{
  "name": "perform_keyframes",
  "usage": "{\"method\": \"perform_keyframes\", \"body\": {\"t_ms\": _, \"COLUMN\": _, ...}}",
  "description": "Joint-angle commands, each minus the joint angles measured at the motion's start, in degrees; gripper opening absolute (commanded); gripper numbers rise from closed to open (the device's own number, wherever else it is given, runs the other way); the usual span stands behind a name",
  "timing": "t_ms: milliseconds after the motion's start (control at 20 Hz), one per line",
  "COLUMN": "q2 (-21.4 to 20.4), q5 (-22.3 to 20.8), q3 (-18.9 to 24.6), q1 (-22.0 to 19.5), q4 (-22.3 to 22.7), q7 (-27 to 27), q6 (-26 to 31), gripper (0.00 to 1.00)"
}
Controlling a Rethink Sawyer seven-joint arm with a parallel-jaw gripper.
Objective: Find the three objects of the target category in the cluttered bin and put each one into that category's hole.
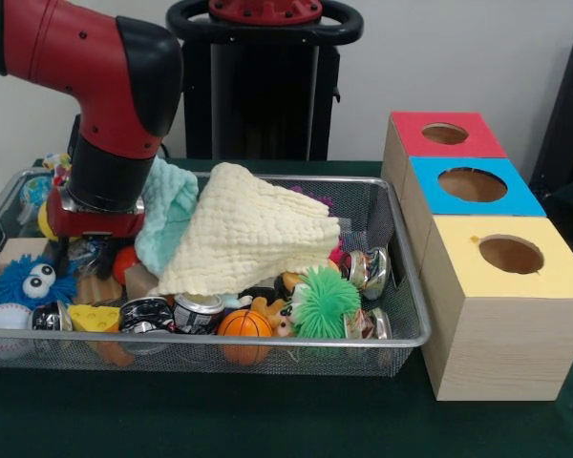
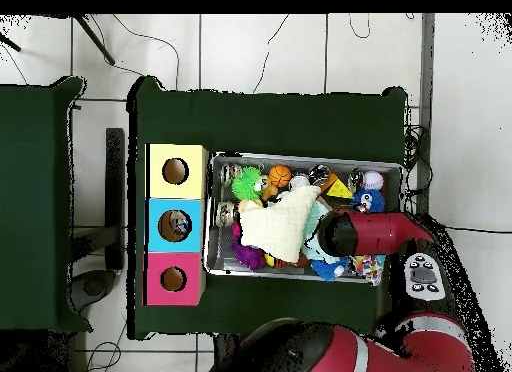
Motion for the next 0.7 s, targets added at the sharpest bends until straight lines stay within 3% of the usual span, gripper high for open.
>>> {"method": "perform_keyframes", "body": {"t_ms": 50, "q2": 1.3, "q5": 0.6, "q3": 4.1, "q1": -2.5, "q4": 1.9, "q7": 5.8, "q6": -0.7, "gripper": 1.0}}
{"method": "perform_keyframes", "body": {"t_ms": 200, "q2": 1.1, "q5": 0.3, "q3": 2.7, "q1": -1.9, "q4": 2.5, "q7": 2.3, "q6": 6.3, "gripper": 1.0}}
{"method": "perform_keyframes", "body": {"t_ms": 700, "q2": 3.0, "q5": 1.2, "q3": 3.4, "q1": -2.8, "q4": 2.8, "q7": 0.2, "q6": 11.3, "gripper": 1.0}}
